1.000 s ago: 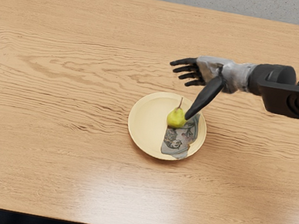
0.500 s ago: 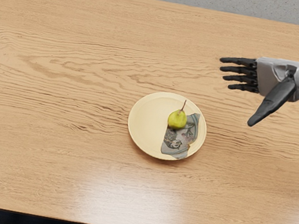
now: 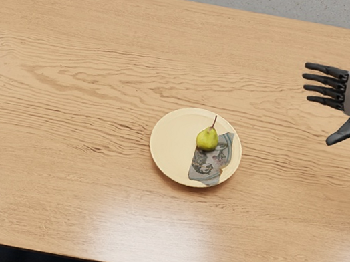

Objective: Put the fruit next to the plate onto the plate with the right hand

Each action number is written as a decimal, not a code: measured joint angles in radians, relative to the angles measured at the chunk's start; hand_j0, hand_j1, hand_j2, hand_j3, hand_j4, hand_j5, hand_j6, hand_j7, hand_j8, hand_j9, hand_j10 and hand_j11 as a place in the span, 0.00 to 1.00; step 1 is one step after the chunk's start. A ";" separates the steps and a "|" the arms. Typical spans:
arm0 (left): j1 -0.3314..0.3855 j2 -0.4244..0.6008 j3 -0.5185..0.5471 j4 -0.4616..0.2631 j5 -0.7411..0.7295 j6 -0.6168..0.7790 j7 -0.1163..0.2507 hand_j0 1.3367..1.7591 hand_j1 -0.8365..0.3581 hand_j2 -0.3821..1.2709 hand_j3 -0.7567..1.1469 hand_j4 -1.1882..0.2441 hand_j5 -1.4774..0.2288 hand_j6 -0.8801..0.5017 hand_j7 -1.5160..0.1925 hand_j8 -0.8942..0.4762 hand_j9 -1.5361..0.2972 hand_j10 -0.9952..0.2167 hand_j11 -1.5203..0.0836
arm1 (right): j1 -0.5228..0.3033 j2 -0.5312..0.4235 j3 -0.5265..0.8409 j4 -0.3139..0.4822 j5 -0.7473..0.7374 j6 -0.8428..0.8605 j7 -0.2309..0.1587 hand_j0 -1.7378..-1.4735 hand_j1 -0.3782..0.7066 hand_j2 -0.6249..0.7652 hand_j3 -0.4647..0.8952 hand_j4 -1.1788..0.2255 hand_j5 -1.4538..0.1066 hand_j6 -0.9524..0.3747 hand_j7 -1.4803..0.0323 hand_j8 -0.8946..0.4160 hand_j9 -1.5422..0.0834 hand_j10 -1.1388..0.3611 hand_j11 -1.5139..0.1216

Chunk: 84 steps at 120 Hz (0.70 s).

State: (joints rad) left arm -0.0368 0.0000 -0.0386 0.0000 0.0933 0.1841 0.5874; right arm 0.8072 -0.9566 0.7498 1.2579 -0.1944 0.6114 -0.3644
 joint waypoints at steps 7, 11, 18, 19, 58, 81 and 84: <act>0.000 0.000 0.001 0.000 0.000 0.000 0.000 0.76 0.99 0.23 0.40 0.83 0.87 0.63 0.89 0.65 0.84 0.82 0.95 | -0.006 0.011 0.001 -0.008 0.000 0.000 0.005 0.30 0.03 0.45 0.34 0.84 0.93 0.72 0.98 0.68 0.95 0.76 0.93; 0.000 0.000 0.001 0.000 0.000 0.000 0.000 0.76 0.99 0.23 0.40 0.83 0.87 0.63 0.89 0.65 0.84 0.82 0.95 | -0.008 0.011 0.001 -0.014 0.000 0.000 0.014 0.30 0.03 0.45 0.34 0.84 0.93 0.72 0.98 0.68 0.95 0.76 0.93; -0.003 0.000 0.001 0.000 0.000 0.000 0.000 0.76 0.99 0.23 0.40 0.83 0.87 0.63 0.89 0.65 0.84 0.82 0.95 | -0.011 0.004 0.003 -0.034 0.000 0.000 0.034 0.30 0.03 0.45 0.34 0.84 0.93 0.72 0.98 0.68 0.95 0.76 0.93; -0.003 0.000 0.001 0.000 0.000 0.000 0.000 0.76 0.99 0.23 0.40 0.83 0.87 0.63 0.89 0.65 0.84 0.82 0.95 | -0.011 0.003 0.003 -0.038 0.000 0.000 0.037 0.30 0.03 0.45 0.34 0.84 0.93 0.72 0.98 0.68 0.95 0.76 0.93; -0.003 0.000 0.001 0.000 0.000 0.000 0.000 0.76 0.99 0.23 0.40 0.83 0.87 0.63 0.89 0.65 0.84 0.82 0.95 | -0.032 -0.008 0.044 -0.150 0.005 0.000 0.070 0.30 0.03 0.45 0.34 0.84 0.93 0.72 0.98 0.68 0.95 0.76 0.93; -0.003 0.000 0.001 0.000 0.000 0.000 0.000 0.76 0.99 0.23 0.40 0.83 0.87 0.63 0.89 0.65 0.84 0.82 0.95 | -0.035 0.001 0.046 -0.162 0.005 0.000 0.071 0.30 0.03 0.45 0.34 0.84 0.93 0.72 0.98 0.68 0.95 0.76 0.93; -0.003 0.000 0.001 0.000 0.000 0.000 0.000 0.76 0.99 0.23 0.40 0.83 0.87 0.63 0.89 0.65 0.84 0.82 0.95 | -0.035 0.003 0.046 -0.162 0.005 0.000 0.071 0.30 0.03 0.45 0.34 0.84 0.93 0.72 0.98 0.68 0.95 0.76 0.93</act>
State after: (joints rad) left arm -0.0399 0.0000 -0.0373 0.0000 0.0933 0.1841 0.5874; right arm 0.7723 -0.9541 0.7954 1.0958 -0.1891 0.6113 -0.2932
